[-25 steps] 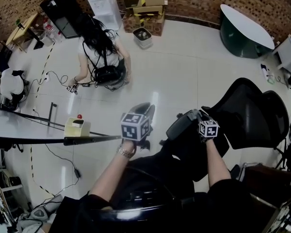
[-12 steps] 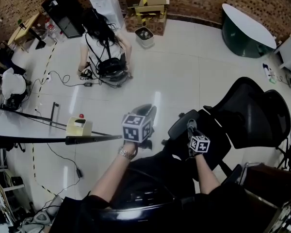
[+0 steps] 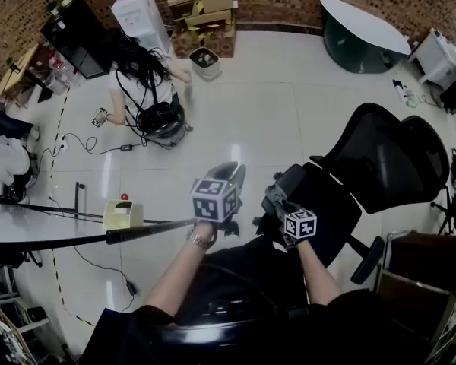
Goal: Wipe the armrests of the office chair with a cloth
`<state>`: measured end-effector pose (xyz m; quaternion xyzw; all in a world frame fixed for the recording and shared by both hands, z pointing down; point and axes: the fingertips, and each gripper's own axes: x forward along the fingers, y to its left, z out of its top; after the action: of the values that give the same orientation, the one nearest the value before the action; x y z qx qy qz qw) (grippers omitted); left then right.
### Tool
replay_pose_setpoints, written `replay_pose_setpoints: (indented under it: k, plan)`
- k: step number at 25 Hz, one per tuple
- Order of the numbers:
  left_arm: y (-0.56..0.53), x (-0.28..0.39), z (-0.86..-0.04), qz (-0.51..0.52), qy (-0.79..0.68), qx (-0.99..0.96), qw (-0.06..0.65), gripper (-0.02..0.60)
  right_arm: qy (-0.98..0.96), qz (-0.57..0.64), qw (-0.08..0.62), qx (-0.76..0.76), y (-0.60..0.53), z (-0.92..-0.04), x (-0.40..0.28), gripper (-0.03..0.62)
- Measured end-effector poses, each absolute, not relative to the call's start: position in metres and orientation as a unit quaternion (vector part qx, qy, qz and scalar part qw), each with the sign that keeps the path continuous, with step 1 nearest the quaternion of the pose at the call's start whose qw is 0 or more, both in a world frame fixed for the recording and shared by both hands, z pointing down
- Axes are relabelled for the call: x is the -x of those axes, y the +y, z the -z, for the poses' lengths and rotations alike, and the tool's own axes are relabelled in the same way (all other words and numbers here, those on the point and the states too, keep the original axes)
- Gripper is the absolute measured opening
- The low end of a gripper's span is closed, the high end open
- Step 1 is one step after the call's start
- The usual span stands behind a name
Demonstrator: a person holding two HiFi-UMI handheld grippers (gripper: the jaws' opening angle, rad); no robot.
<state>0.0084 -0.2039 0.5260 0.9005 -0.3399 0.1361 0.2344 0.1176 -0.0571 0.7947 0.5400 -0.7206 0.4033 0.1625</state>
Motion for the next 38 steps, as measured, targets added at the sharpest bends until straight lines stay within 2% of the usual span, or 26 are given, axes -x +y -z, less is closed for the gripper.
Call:
replay_pose_setpoints:
  k: [4,9,15,17,28,38]
  plan:
    - [-0.192,-0.013,-0.535,-0.140,-0.309,-0.909,0.244,0.078,-0.745,-0.363,0.135,-0.543,-0.073,-0.743,-0.090,0.037]
    - [-0.167,-0.032,-0.552,-0.155,-0.274,-0.916,0.249,0.078,-0.698,-0.337,0.087,-0.625,-0.081,-0.665,-0.112,0.037]
    - [-0.126,-0.056,-0.538,-0.153,-0.259,-0.926,0.228,0.078,-0.659,-0.365,0.047,-0.656,-0.068,-0.586,-0.122,0.037]
    - [-0.113,-0.059,-0.537,-0.159,-0.269,-0.924,0.222,0.057,-0.655,-0.363,0.034,-0.661,-0.062,-0.570,-0.124,0.037]
    - [-0.019,-0.037,-0.547,-0.190,-0.303,-0.904,0.235,0.044,-0.654,-0.402,0.041,-0.640,0.016,-0.586,-0.065,0.037]
    - [-0.004,-0.056,-0.532,-0.182,-0.278,-0.917,0.221,0.044,-0.630,-0.376,0.066,-0.676,0.033,-0.569,-0.090,0.038]
